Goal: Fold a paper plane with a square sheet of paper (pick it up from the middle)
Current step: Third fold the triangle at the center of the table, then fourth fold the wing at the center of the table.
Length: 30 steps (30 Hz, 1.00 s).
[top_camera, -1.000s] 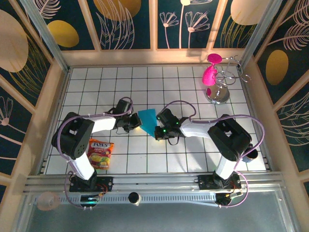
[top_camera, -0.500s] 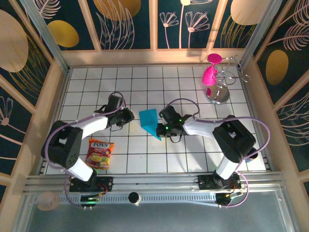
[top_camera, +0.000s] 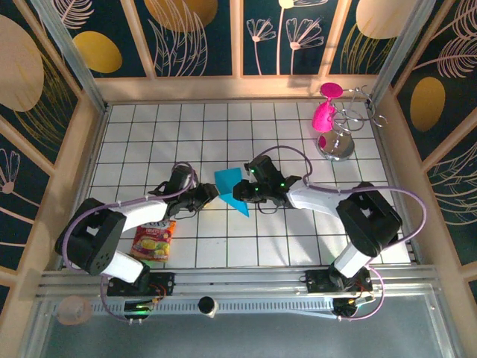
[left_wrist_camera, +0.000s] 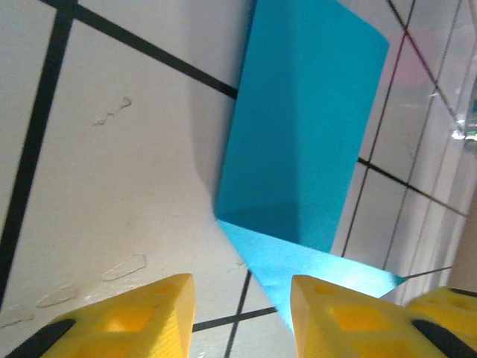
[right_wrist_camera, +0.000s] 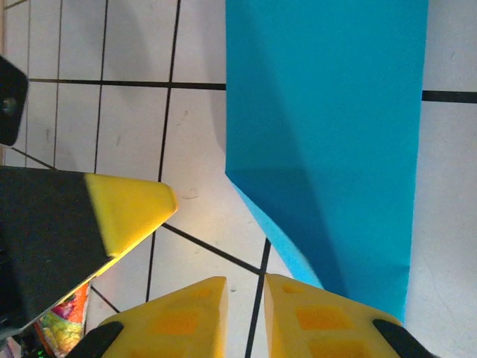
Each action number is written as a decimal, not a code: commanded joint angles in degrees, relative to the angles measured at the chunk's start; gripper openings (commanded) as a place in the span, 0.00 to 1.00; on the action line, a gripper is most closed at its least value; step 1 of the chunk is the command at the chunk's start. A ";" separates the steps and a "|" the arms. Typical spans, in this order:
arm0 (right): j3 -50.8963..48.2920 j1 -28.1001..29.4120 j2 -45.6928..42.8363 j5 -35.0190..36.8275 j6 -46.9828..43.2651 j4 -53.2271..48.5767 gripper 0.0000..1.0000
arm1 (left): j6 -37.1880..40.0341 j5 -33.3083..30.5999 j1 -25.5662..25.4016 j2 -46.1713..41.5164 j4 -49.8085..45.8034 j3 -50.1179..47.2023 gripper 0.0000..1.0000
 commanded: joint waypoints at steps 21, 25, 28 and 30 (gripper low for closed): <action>0.20 -2.46 9.84 0.41 1.11 0.95 0.23 | -4.94 4.11 -1.65 6.78 7.96 1.32 0.43; 0.01 -2.46 9.80 0.27 1.07 1.27 0.23 | -5.02 3.67 -1.71 8.53 7.67 2.23 0.41; -0.27 -2.55 10.01 0.18 1.11 1.37 0.22 | -5.35 4.19 -1.69 9.20 9.06 2.73 0.35; -0.47 -2.61 9.93 0.14 1.09 1.38 0.20 | -5.21 4.07 -1.72 9.46 8.69 3.42 0.33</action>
